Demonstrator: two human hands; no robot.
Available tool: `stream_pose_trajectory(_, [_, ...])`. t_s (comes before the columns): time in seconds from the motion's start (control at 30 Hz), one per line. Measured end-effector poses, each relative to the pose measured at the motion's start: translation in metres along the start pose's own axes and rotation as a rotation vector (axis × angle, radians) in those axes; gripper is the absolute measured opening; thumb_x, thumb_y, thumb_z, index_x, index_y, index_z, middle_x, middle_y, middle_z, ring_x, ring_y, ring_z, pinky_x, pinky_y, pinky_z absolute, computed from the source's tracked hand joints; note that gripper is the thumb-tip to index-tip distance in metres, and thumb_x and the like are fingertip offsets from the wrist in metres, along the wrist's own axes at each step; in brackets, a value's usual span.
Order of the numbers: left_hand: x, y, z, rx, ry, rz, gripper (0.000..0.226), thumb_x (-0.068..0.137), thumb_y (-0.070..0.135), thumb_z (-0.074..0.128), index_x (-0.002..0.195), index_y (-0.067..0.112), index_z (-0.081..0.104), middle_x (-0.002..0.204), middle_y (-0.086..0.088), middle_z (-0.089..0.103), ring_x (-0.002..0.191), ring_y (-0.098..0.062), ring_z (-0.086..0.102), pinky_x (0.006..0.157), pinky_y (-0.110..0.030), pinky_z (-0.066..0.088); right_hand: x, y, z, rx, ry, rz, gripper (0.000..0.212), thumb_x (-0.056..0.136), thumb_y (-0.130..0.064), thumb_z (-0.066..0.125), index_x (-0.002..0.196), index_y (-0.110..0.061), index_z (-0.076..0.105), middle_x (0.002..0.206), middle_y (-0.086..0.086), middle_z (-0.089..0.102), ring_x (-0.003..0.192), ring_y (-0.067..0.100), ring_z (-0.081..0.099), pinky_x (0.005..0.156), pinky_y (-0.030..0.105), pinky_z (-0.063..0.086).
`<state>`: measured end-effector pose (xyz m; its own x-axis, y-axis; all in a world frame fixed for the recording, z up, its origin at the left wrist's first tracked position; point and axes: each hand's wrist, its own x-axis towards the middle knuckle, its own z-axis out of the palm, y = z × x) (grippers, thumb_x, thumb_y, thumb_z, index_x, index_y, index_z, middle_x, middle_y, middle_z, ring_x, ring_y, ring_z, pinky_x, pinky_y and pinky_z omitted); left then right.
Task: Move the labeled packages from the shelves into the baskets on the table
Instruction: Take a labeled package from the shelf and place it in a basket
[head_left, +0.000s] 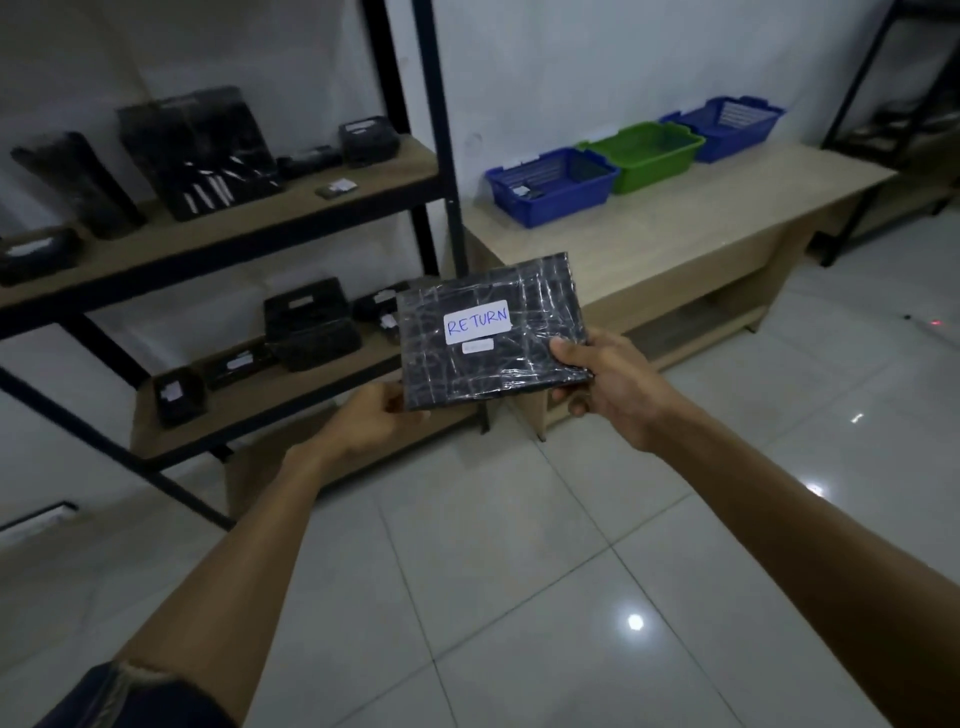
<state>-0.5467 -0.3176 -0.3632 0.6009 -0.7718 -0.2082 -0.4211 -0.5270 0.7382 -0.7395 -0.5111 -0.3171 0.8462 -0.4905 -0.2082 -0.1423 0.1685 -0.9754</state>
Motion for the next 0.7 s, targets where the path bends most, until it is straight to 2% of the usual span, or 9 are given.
stream_pose_trajectory(0.07, [0.021, 0.03, 0.025, -0.039, -0.007, -0.006, 0.014, 0.079, 0.042, 0.072, 0.089, 0.041, 0.062, 0.079, 0.032, 0.067, 0.081, 0.015, 0.062, 0.06, -0.003, 0.045, 0.008, 0.001, -0.041, -0.006, -0.006, -0.001, 0.01, 0.097, -0.02, 0.051, 0.101, -0.016, 0.059, 0.08, 0.004, 0.065, 0.057, 0.014, 0.055, 0.049, 0.025, 0.036])
stream_pose_trajectory(0.13, [0.044, 0.054, 0.044, -0.028, -0.019, 0.009, 0.016, 0.082, 0.037, 0.07, 0.089, 0.044, 0.058, 0.075, 0.039, 0.064, 0.078, 0.019, 0.06, 0.062, -0.004, 0.045, 0.016, 0.0, -0.078, -0.015, -0.023, -0.001, 0.011, 0.098, -0.02, 0.05, 0.102, -0.015, 0.059, 0.082, 0.004, 0.064, 0.059, 0.014, 0.054, 0.05, 0.025, 0.037])
stream_pose_trajectory(0.23, [0.085, 0.078, 0.066, -0.035, 0.001, -0.006, 0.02, 0.076, 0.049, 0.072, 0.09, 0.038, 0.063, 0.086, 0.023, 0.069, 0.083, 0.009, 0.064, 0.078, -0.018, 0.053, 0.031, -0.002, -0.124, -0.012, -0.02, 0.009, 0.01, 0.098, -0.02, 0.05, 0.1, -0.015, 0.059, 0.082, 0.004, 0.063, 0.061, 0.013, 0.055, 0.052, 0.025, 0.038])
stream_pose_trajectory(0.33, [0.131, 0.094, 0.081, -0.029, 0.005, -0.023, 0.048, 0.067, 0.063, 0.074, 0.099, 0.027, 0.068, 0.092, 0.014, 0.073, 0.086, -0.001, 0.068, 0.081, -0.028, 0.056, 0.057, -0.004, -0.165, -0.008, 0.008, 0.027, 0.01, 0.098, -0.02, 0.05, 0.098, -0.016, 0.059, 0.083, 0.003, 0.063, 0.06, 0.013, 0.054, 0.052, 0.026, 0.038])
stream_pose_trajectory(0.37, [0.148, 0.1, 0.086, -0.02, 0.008, -0.027, 0.051, 0.07, 0.062, 0.072, 0.104, 0.024, 0.068, 0.095, 0.011, 0.073, 0.089, -0.004, 0.069, 0.081, -0.03, 0.056, 0.069, -0.005, -0.178, -0.006, 0.017, 0.036, 0.011, 0.098, -0.021, 0.05, 0.099, -0.016, 0.059, 0.083, 0.003, 0.063, 0.06, 0.013, 0.054, 0.051, 0.025, 0.038])
stream_pose_trajectory(0.47, [0.204, 0.112, 0.099, 0.032, 0.01, -0.037, 0.026, 0.09, 0.033, 0.064, 0.109, 0.016, 0.066, 0.101, 0.004, 0.07, 0.092, -0.01, 0.066, 0.084, -0.032, 0.053, 0.11, -0.004, -0.214, -0.013, 0.031, 0.042, 0.011, 0.098, -0.021, 0.05, 0.099, -0.015, 0.059, 0.084, 0.003, 0.063, 0.058, 0.012, 0.054, 0.048, 0.023, 0.038])
stream_pose_trajectory(0.53, [0.246, 0.119, 0.105, 0.069, 0.014, -0.038, 0.013, 0.093, 0.022, 0.061, 0.103, 0.015, 0.066, 0.094, 0.003, 0.069, 0.085, -0.009, 0.064, 0.077, -0.026, 0.052, 0.143, -0.004, -0.239, -0.023, 0.042, 0.044, 0.011, 0.098, -0.021, 0.05, 0.1, -0.016, 0.059, 0.083, 0.002, 0.063, 0.056, 0.01, 0.054, 0.047, 0.022, 0.038])
stream_pose_trajectory(0.6, [0.291, 0.125, 0.108, 0.06, 0.002, -0.034, 0.006, 0.093, 0.02, 0.06, 0.095, 0.017, 0.065, 0.09, 0.002, 0.068, 0.082, -0.013, 0.064, 0.071, -0.025, 0.051, 0.18, -0.007, -0.262, -0.035, 0.056, 0.05, 0.01, 0.098, -0.021, 0.051, 0.1, -0.015, 0.059, 0.081, 0.002, 0.061, 0.054, 0.009, 0.052, 0.046, 0.021, 0.037])
stream_pose_trajectory(0.7, [0.358, 0.135, 0.105, 0.0, -0.01, -0.051, 0.004, 0.093, 0.022, 0.062, 0.09, 0.021, 0.065, 0.093, -0.005, 0.069, 0.085, -0.021, 0.066, 0.081, -0.039, 0.055, 0.233, -0.021, -0.294, -0.052, 0.09, 0.087, 0.011, 0.098, -0.021, 0.051, 0.101, -0.014, 0.058, 0.081, 0.004, 0.058, 0.055, 0.009, 0.048, 0.045, 0.02, 0.035])
